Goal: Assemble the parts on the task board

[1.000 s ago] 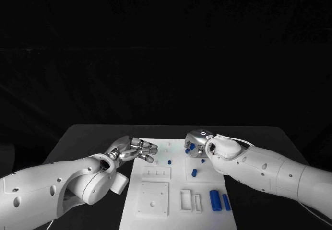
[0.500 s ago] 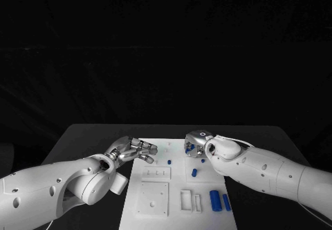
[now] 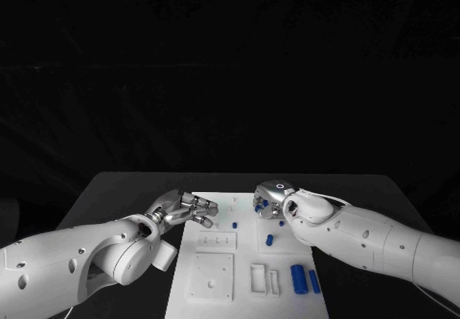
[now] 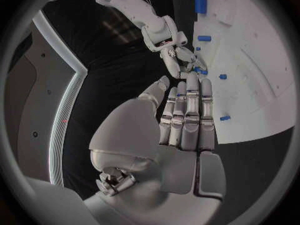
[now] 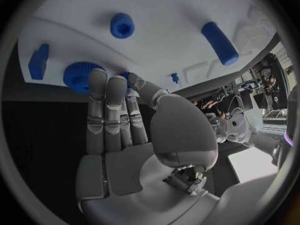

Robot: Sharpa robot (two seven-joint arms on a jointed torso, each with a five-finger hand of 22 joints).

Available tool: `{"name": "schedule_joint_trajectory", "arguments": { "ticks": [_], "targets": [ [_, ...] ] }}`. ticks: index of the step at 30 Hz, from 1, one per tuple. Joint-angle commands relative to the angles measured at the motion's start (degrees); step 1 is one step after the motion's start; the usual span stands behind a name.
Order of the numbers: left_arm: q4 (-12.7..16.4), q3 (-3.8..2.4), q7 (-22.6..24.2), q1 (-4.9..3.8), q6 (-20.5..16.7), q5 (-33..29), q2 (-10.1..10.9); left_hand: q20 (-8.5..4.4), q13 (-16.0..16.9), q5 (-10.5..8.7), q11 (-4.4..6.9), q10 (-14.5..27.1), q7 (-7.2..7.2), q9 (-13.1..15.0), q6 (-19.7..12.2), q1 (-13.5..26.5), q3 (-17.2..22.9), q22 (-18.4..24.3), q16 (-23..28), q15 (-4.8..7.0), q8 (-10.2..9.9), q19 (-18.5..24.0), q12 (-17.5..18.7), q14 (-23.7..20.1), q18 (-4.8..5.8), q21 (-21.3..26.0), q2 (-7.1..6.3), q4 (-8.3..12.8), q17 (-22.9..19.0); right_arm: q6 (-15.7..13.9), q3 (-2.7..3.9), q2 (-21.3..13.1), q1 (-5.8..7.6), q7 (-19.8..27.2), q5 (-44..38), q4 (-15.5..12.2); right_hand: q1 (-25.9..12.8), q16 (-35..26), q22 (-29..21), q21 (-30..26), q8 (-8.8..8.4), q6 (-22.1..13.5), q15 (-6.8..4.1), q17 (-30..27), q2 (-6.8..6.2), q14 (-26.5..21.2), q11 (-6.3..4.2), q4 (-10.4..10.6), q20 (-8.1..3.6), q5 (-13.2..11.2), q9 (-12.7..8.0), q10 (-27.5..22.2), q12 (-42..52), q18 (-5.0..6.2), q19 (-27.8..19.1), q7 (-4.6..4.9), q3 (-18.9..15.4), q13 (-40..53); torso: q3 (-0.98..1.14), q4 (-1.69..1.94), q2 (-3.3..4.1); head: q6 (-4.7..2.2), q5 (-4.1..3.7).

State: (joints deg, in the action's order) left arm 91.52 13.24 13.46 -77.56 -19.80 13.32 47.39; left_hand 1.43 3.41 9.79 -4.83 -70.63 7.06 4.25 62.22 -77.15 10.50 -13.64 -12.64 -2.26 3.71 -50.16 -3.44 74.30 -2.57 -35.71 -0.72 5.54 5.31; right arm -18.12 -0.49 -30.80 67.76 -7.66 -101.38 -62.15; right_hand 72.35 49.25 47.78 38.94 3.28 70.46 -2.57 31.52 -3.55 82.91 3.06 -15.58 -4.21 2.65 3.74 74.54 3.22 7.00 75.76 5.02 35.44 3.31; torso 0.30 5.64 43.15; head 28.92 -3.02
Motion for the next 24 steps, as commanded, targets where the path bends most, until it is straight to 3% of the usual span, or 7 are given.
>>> {"name": "schedule_joint_trajectory", "arguments": {
  "ticks": [1,5,16,21,24],
  "targets": [
    [-0.03,-0.06,0.06,-0.08,1.02,0.23,-0.18,-0.10,-0.02,-0.34,0.00,0.23,0.07,-0.08,-0.48,0.31,0.22,0.05,0.15,-0.18,-0.09,-0.46,0.05,0.09,0.19,0.19,-0.13,-0.04,-0.05,-5.18,0.04,0.27,0.00,-1.26,-1.06,-0.47,0.67,-0.07,0.74,0.12,0.37,0.60,-0.56,0.13,0.19,0.01,-1.08,0.04,-0.40,0.11,0.07,1.46,0.17,-0.22,0.14,0.02,0.35,0.17,-0.03,0.07,0.09,-0.16,0.09],
    [-0.14,-0.07,0.03,-0.08,1.05,0.23,-0.29,-0.10,-0.02,-0.34,0.00,0.23,0.07,-0.08,-0.48,0.31,0.22,0.05,0.15,-0.18,-0.09,-0.46,0.05,0.09,0.19,0.19,-0.13,-0.04,-0.05,-7.01,0.24,1.04,0.00,-2.09,-1.05,-0.64,0.69,-0.05,1.40,-0.10,0.38,0.75,-0.61,0.23,0.05,0.07,-1.11,0.07,-0.44,0.10,0.07,1.55,0.16,-0.19,0.19,-0.02,0.48,0.17,-0.10,0.14,0.13,-0.51,-0.30],
    [-0.27,-0.21,-0.10,-0.20,0.91,0.23,-0.83,-0.10,-0.02,-0.32,0.00,0.26,0.08,-0.08,-0.51,0.26,0.31,0.25,0.18,-0.18,-0.10,-0.52,0.05,0.09,0.18,0.21,-0.17,-0.10,-0.08,-8.74,0.62,4.59,0.28,-3.25,-1.39,1.62,0.72,-0.20,5.34,-2.87,0.33,0.86,-0.65,0.43,-0.23,0.12,-1.13,0.26,-0.46,0.10,0.05,1.59,0.15,-0.22,1.02,-0.06,0.96,0.16,-0.18,0.19,0.34,-1.06,0.37],
    [-0.35,-0.24,-0.15,-0.30,0.89,0.23,-1.21,-0.10,-0.02,-0.29,0.00,0.25,0.08,-0.08,-0.51,0.19,0.36,0.34,0.19,-0.18,-0.10,-0.55,0.04,0.09,0.18,0.19,-0.21,-0.07,-0.10,-9.60,0.64,6.54,0.36,-3.58,-1.58,3.39,0.68,-0.21,6.23,-3.64,0.35,0.83,-0.61,0.39,-0.23,0.14,-1.11,0.29,-0.45,0.09,0.05,1.51,0.15,-0.24,1.30,-0.05,0.99,0.16,-0.31,0.43,0.35,-1.00,0.36],
    [-0.36,-0.25,-0.20,-0.38,0.91,0.23,-1.37,-0.10,-0.02,-0.29,0.00,0.25,0.08,-0.08,-0.51,0.19,0.36,0.34,0.19,-0.18,-0.10,-0.55,0.04,0.09,0.18,0.19,-0.21,-0.07,-0.10,-10.12,0.65,7.48,0.38,-3.82,-1.86,4.32,0.71,-0.24,7.12,-4.37,0.35,0.81,-0.61,0.30,-0.30,0.16,-1.09,0.31,-0.45,0.09,0.06,1.47,0.15,-0.23,1.52,-0.05,1.15,0.16,-0.26,0.56,0.46,-1.08,0.47]
  ]
}}
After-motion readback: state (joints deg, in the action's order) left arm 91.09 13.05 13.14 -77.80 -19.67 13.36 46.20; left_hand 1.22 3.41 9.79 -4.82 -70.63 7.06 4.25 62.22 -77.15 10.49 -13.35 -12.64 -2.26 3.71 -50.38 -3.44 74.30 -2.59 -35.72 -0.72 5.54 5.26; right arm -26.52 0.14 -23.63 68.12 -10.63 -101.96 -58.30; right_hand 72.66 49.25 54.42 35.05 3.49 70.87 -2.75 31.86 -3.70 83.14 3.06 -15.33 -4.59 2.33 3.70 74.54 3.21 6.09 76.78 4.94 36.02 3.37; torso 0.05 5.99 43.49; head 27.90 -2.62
